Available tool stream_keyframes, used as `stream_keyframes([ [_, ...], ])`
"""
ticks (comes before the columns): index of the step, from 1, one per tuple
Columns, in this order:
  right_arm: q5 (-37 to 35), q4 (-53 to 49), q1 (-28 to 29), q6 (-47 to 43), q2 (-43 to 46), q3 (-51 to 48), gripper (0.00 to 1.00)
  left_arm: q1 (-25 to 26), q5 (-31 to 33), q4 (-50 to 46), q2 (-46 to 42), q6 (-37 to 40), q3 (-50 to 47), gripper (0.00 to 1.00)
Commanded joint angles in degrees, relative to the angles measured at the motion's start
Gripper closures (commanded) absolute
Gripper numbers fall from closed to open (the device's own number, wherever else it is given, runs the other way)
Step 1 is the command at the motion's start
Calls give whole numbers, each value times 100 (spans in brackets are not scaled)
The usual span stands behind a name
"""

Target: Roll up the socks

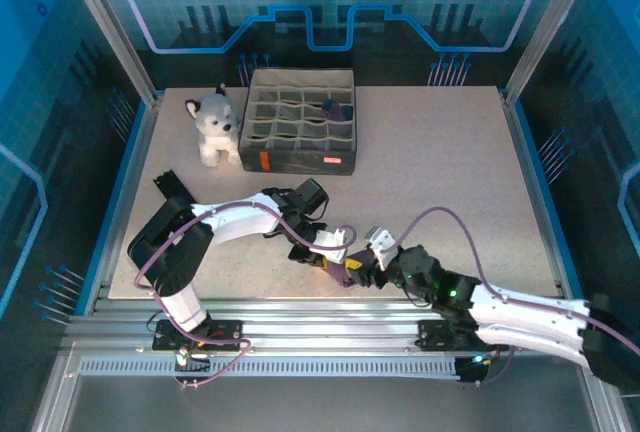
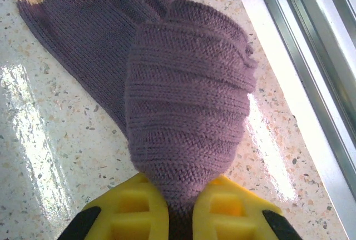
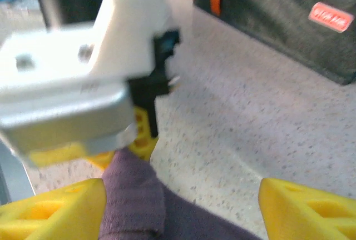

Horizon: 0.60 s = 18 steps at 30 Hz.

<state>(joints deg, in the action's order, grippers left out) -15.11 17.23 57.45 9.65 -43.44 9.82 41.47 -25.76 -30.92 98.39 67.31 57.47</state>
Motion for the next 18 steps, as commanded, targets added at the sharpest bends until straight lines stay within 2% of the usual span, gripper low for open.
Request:
stream_keyframes([
  [1,679,-959,-311,153,470,166,28,17,-81,31,-118,-108,-87,100],
  [5,909,-922,-337,-169,460,149,29,13,-128,76,-130,-98,-112,100],
  [9,1194,-322,-300,-369,-193,157,31,11,-191,134,-175,-39,-194,100],
  [18,1289,915,-156,-593,-1609,362,29,13,-274,130,-241,84,-244,100],
])
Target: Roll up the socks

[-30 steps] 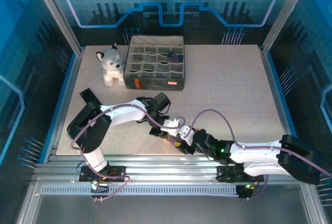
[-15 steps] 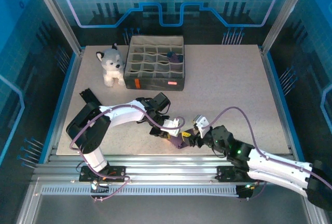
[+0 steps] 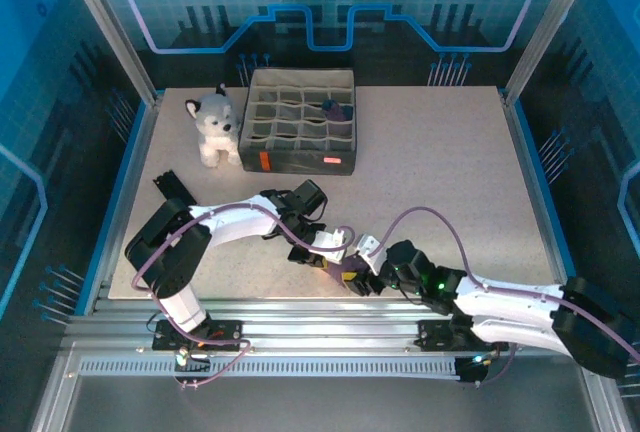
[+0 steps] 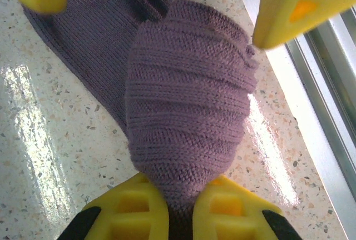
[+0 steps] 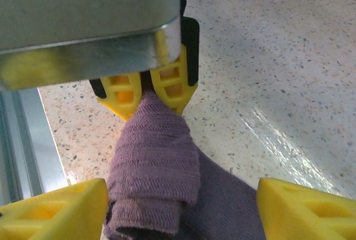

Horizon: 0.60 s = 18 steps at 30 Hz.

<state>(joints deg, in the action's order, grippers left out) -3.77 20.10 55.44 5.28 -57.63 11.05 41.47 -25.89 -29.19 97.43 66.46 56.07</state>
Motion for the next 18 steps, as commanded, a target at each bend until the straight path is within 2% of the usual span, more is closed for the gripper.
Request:
stream_keyframes([
  [1,162,646,51,-178,-312,281,29,18,-266,-43,-146,172,-105,100],
  [8,350,961,114,-203,-1038,396,31,15,-277,-26,-145,113,-87,100],
  [13,302,1352,259,-88,-1685,401,38,12,-270,74,-163,-79,-96,100],
  [15,178,1586,368,-11,-1878,337,45,6,-242,111,-179,-150,-101,100],
  [17,12,1730,509,34,-2012,284,60,17,-231,179,-205,-210,-144,100],
  [18,-152,1736,620,35,-2046,275,71,17,-207,213,-224,-231,-173,100],
])
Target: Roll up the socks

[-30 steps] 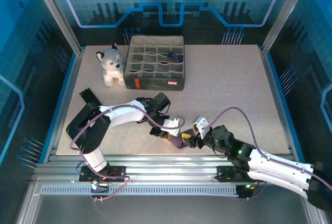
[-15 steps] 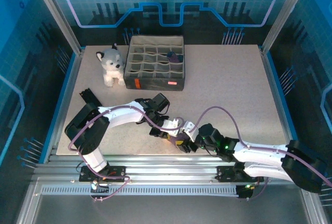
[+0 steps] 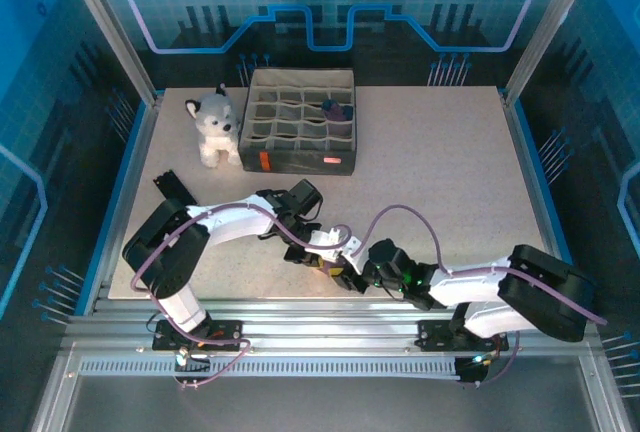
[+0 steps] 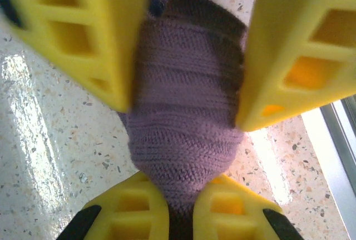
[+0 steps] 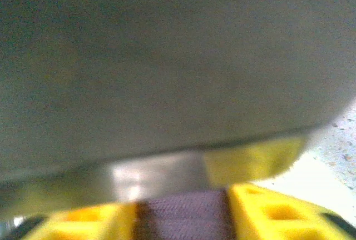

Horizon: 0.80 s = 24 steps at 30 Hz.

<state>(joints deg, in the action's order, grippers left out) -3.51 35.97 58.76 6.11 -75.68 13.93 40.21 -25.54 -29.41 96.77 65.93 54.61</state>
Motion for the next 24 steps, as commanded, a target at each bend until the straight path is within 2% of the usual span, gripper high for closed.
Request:
stream_keyframes([
  [1,-347,126,401,-65,-238,-20,81,142,-215,269,-182,-200,-60,100],
  [3,-662,8,599,-142,-166,-21,95,144,-128,365,-226,-303,-111,100],
  [6,-752,-327,650,-226,0,40,100,141,-2,530,-335,-539,-188,100],
  [8,-748,-537,653,-300,126,74,100,140,54,683,-417,-683,-258,100],
  [10,-726,-688,653,-364,224,74,100,128,115,849,-513,-845,-329,91],
  [16,-686,-949,655,-312,386,-30,100,48,260,1122,-841,-1352,-515,80],
  [24,-628,-731,653,-189,370,-201,100,-598,-156,1497,-1583,-2223,-765,70],
])
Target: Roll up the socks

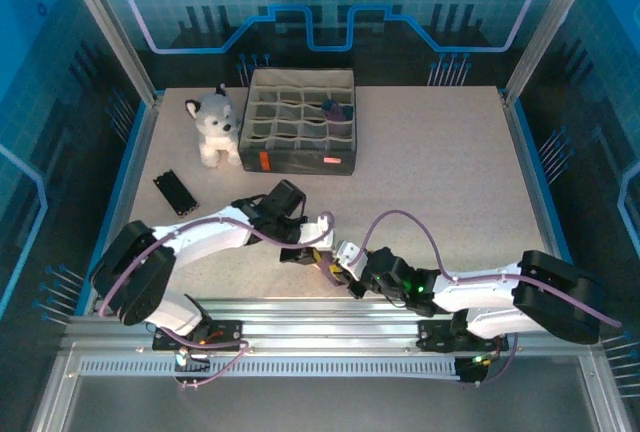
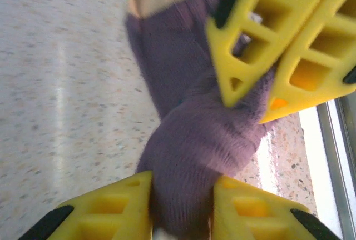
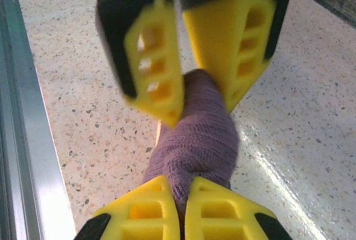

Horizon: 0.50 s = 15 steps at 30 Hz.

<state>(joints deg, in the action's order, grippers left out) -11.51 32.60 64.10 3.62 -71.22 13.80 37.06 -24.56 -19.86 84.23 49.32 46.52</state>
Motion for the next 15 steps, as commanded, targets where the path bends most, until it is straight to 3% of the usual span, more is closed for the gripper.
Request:
stream_keyframes([
  [1,198,-420,120,61,-119,-170,100,-357,-316,562,-366,-748,73,69],
  [9,348,-353,120,96,-455,-96,100,-647,-594,532,-249,-1786,445,66],
  [12,398,-383,129,108,-428,-95,100,-763,-832,328,214,-2506,1009,65],
  [15,387,-370,125,109,-401,-106,100,-678,-1052,-221,812,-2560,1684,66],
])
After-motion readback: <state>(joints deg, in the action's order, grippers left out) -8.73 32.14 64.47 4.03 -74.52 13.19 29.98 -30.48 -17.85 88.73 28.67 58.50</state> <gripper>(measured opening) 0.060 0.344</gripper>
